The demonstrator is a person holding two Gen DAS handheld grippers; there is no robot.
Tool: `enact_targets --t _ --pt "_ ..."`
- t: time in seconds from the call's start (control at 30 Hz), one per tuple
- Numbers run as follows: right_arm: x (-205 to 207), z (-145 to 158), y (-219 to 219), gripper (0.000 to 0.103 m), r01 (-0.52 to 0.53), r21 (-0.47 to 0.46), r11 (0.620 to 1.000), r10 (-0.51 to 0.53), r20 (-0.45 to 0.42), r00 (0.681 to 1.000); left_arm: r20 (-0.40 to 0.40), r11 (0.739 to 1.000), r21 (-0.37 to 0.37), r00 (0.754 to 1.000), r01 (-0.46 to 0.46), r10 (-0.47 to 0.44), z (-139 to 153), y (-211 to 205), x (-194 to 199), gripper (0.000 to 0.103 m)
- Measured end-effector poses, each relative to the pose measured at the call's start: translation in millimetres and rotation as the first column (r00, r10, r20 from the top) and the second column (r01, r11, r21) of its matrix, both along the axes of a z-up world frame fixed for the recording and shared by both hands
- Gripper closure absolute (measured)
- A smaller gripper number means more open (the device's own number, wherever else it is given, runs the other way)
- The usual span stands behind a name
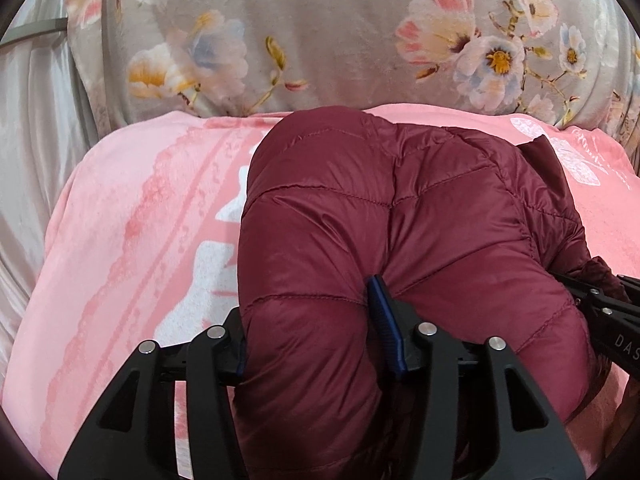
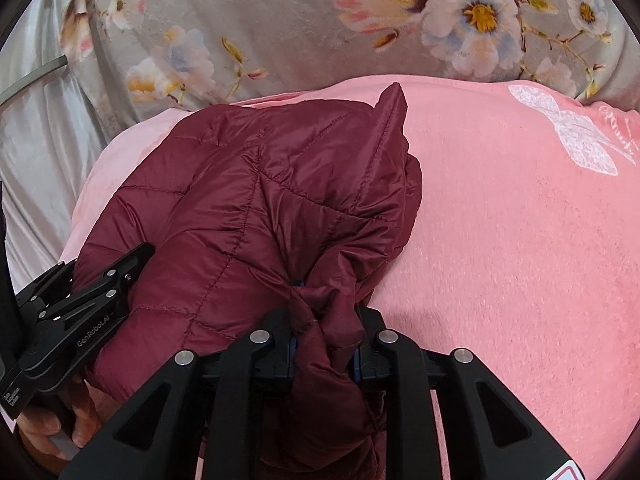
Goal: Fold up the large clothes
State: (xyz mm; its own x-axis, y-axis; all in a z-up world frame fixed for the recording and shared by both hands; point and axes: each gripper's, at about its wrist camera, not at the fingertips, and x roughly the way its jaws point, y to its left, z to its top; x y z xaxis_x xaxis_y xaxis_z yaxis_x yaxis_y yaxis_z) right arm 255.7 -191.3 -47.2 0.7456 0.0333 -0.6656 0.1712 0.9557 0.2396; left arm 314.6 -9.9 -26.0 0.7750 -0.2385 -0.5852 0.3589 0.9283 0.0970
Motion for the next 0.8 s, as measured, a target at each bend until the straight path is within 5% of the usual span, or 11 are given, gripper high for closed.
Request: enact_targets --t 0.1,0.17,0.3,0.43,0.53,0.8 --pt "1 -1 -10 0.071 0.017 0.038 0.999 -0.016 -0.020 1.000 -0.043 1.000 -0.014 0.999 -0.023 0.023 -1 5 3 0.046" --pt "-9 6 -17 0.058 0.040 0.032 0.999 -0.039 -0.037 0.999 -0.065 0.998 -0.009 0.996 -0.059 0.058 1 12 1 0.032" --pt "-41 31 -26 0.059 0.092 0.011 0.996 -0.092 -0.023 0.996 -0.150 0.995 -0.013 0.984 -0.100 0.097 16 33 -9 0.030" --pt "-54 61 -9 0.090 0.086 -0.064 0.994 -0.085 0.017 0.996 -0.181 0.984 0.014 0.968 -0.175 0.175 31 38 -18 0.030" --pt "-42 63 13 0.099 0.026 -0.144 0.989 -0.026 0.002 1.000 -0.172 0.981 0.013 0.966 -0.192 0.191 39 30 -23 0.030" --pt "-15 15 29 0.103 -0.015 -0.129 0.992 0.001 -0.110 0.994 -0.212 0.975 0.015 0.953 -0.220 0.218 12 16 -19 0.027"
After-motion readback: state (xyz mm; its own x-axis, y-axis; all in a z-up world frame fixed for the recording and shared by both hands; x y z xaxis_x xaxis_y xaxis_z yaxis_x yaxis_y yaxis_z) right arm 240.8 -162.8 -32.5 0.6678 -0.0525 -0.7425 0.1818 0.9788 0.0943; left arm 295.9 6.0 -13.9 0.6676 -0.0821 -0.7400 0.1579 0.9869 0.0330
